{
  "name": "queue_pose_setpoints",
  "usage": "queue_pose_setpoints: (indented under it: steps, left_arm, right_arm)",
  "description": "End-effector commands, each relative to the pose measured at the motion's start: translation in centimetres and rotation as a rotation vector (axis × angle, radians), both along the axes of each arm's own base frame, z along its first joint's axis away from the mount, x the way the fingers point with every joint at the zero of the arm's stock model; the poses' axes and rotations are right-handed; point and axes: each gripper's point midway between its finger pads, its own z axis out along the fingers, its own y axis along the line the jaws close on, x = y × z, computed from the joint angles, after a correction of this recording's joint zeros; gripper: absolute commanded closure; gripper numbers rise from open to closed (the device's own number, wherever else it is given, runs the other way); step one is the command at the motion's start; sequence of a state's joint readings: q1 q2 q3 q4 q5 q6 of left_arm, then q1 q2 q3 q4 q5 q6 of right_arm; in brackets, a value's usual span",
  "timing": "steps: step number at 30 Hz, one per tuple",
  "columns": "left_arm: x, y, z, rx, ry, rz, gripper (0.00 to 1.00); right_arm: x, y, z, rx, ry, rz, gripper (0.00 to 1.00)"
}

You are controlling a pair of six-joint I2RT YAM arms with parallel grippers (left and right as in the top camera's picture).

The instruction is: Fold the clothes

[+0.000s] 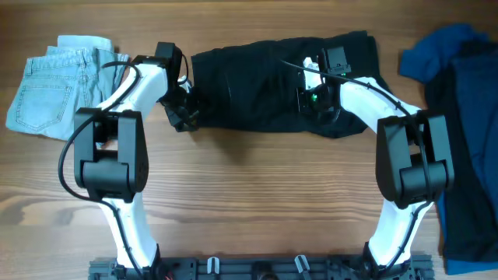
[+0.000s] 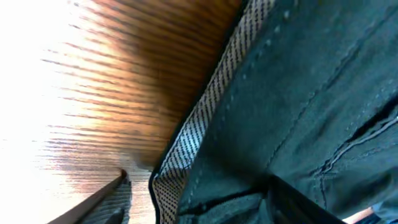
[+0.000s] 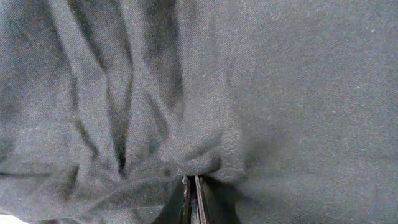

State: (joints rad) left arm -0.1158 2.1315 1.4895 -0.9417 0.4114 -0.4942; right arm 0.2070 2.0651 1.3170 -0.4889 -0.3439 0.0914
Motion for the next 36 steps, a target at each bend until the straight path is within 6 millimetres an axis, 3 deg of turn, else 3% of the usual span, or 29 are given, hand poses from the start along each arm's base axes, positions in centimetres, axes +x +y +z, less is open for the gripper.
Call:
queue_pose_setpoints:
  steps: [1,2,4,5,10,12,16,24,28,31,36]
  left_arm:
    - [-0.7,-0.1,-1.5,-0.006,0.032,0.040,0.37]
    - [-0.6,-0.1,-1.6,-0.008,0.028,0.042,0.46]
    - [-0.5,-0.1,-1.5,-0.008,0.023,0.042,0.93]
    - [-0.4,-0.1,-1.6,-0.008,0.019,0.041,0.96]
    - [-0.1,0.1,-1.3,0.009,-0.002,0.030,0.96]
    - [0.3,0.3,-0.6,0.016,-0.029,0.026,0.96]
    - [1.4,0.1,1.6,0.008,-0.099,0.006,0.96]
    - [2.4,-0.4,7.3,-0.009,-0.261,-0.034,0.96]
    - [2.7,-0.1,10.2,0.007,-0.351,-0.051,0.96]
    - [2.8,-0.1,12.0,0.009,-0.410,-0.073,0.96]
    - [2.6,0.0,12.7,0.017,-0.431,-0.093,0.96]
  right_arm:
    - [-0.7,0.4,-1.1,0.007,0.029,0.020,0.96]
    - [-0.7,0.4,-1.1,0.007,0.029,0.020,0.96]
    - [-0.4,0.5,-0.7,0.009,0.014,0.023,0.96]
    - [0.1,0.6,0.1,0.013,0.004,0.022,0.96]
    - [0.5,1.8,4.7,0.086,-0.024,0.037,0.96]
    - [-0.4,2.5,4.8,0.146,0.044,-0.002,0.96]
    - [-1.4,3.4,3.8,0.130,0.078,-0.023,0.96]
    - [-3.7,4.8,-1.6,-0.024,0.115,0.020,0.96]
    - [-4.5,6.2,-2.3,-0.035,0.124,0.060,0.96]
    - [-3.6,6.7,-0.8,-0.020,0.083,0.063,0.96]
    - [2.3,6.8,6.1,0.042,-0.096,-0.037,0.96]
